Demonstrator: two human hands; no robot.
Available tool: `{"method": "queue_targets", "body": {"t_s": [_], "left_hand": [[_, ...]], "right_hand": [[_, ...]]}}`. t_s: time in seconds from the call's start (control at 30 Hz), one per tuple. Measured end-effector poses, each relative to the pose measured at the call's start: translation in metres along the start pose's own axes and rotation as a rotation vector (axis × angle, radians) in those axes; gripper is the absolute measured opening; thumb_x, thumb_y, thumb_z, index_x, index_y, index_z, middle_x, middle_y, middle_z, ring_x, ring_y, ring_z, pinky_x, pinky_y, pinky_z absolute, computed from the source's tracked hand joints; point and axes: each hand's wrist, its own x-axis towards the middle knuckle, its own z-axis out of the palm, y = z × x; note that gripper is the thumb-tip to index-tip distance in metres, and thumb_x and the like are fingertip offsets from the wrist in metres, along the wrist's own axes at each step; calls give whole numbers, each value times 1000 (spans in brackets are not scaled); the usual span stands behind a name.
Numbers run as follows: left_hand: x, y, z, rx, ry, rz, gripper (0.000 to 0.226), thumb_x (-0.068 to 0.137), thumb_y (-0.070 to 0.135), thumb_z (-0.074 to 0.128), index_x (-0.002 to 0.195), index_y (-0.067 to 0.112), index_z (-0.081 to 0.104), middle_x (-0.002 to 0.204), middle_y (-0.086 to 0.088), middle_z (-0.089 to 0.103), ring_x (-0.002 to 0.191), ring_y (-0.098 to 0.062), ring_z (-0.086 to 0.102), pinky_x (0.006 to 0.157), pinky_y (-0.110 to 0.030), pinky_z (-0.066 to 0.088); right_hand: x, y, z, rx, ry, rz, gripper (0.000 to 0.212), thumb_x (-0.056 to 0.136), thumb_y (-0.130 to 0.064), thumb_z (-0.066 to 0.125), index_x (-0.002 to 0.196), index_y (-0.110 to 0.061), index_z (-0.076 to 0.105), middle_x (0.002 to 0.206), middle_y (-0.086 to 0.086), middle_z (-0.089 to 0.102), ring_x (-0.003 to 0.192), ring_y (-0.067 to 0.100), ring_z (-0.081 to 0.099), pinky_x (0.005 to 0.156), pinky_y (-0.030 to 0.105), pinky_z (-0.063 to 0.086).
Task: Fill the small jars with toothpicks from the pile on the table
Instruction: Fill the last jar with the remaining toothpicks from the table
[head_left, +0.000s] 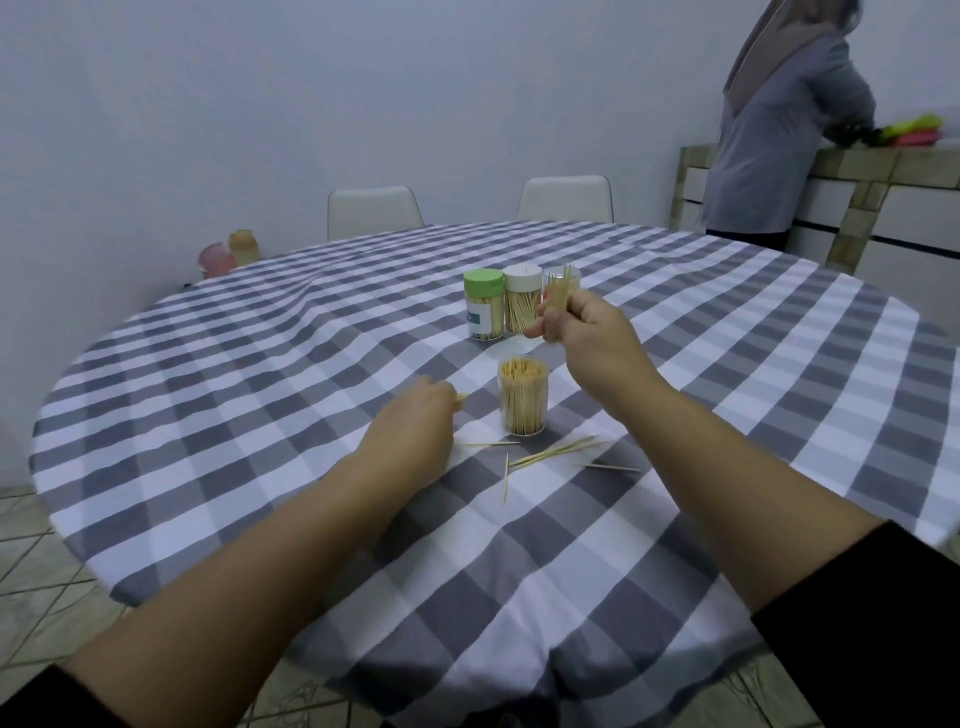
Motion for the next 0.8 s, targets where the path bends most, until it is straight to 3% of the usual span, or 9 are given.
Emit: {"method": "queue_targets", "body": {"t_s": [0.13, 0.2, 0.3, 0.4, 0.47, 0.6, 0.7, 0.8], "left_hand": [[12, -6, -7, -360, 43, -107, 19, 98, 15, 47, 109, 9, 61, 102, -8, 63, 93, -23, 60, 83, -33, 51], [15, -8, -9, -588, 111, -120, 21, 100, 18, 44, 112, 11, 60, 100, -3, 65, 92, -18, 61, 80, -31, 51], [20, -6, -14, -807, 185, -143, 20, 100, 19, 45, 113, 14, 59, 95, 3, 66, 89, -15, 63, 78, -31, 52], [24, 4, -18, -1039, 232, -148, 12, 100, 20, 46, 103, 21, 57, 94, 5, 68, 97, -19, 65, 92, -42, 52], [26, 12, -19, -1165, 262, -125, 11, 100, 19, 46, 101, 23, 56, 96, 3, 69, 100, -17, 65, 97, -40, 49], [31, 26, -21, -1296, 269, -107, 18, 100, 18, 46, 90, 25, 59, 93, 4, 71, 96, -10, 65, 85, -24, 44], [36, 32, -17, -1274, 232, -120, 23, 99, 19, 48, 83, 28, 62, 100, 1, 71, 101, -13, 63, 82, -23, 42], [38, 36, -9, -1196, 176, -110, 18, 97, 18, 51, 96, 18, 69, 98, 5, 70, 100, -9, 60, 79, -19, 41]], "right_hand": [[7, 11, 13, 47, -15, 60, 17, 101, -20, 40, 106, -21, 57, 105, -5, 65, 101, 15, 56, 66, 17, 37], [7, 19, 18, 66, -22, 103, 22, 101, -21, 42, 115, -20, 58, 109, -7, 63, 103, 11, 55, 74, 18, 40], [6, 31, 23, 70, -13, 166, 22, 99, -22, 46, 116, -21, 60, 105, -7, 61, 106, 14, 56, 92, 31, 44], [6, 35, 23, 87, -14, 207, 13, 97, -21, 51, 94, -27, 61, 94, -9, 61, 100, 14, 57, 90, 31, 44], [6, 37, 22, 58, -30, 191, 12, 96, -22, 52, 90, -26, 61, 95, -6, 64, 95, 13, 57, 84, 28, 43], [3, 44, 19, 47, -36, 134, 14, 96, -29, 51, 99, -22, 63, 93, -6, 64, 86, 7, 57, 72, 22, 43], [1, 45, 18, 71, -15, 90, 16, 97, -32, 48, 98, -22, 60, 88, -10, 62, 82, 2, 56, 68, 17, 43], [1, 43, 17, 60, 1, 58, 20, 99, -35, 43, 97, -23, 58, 85, -13, 59, 77, -2, 53, 60, 12, 39]]}}
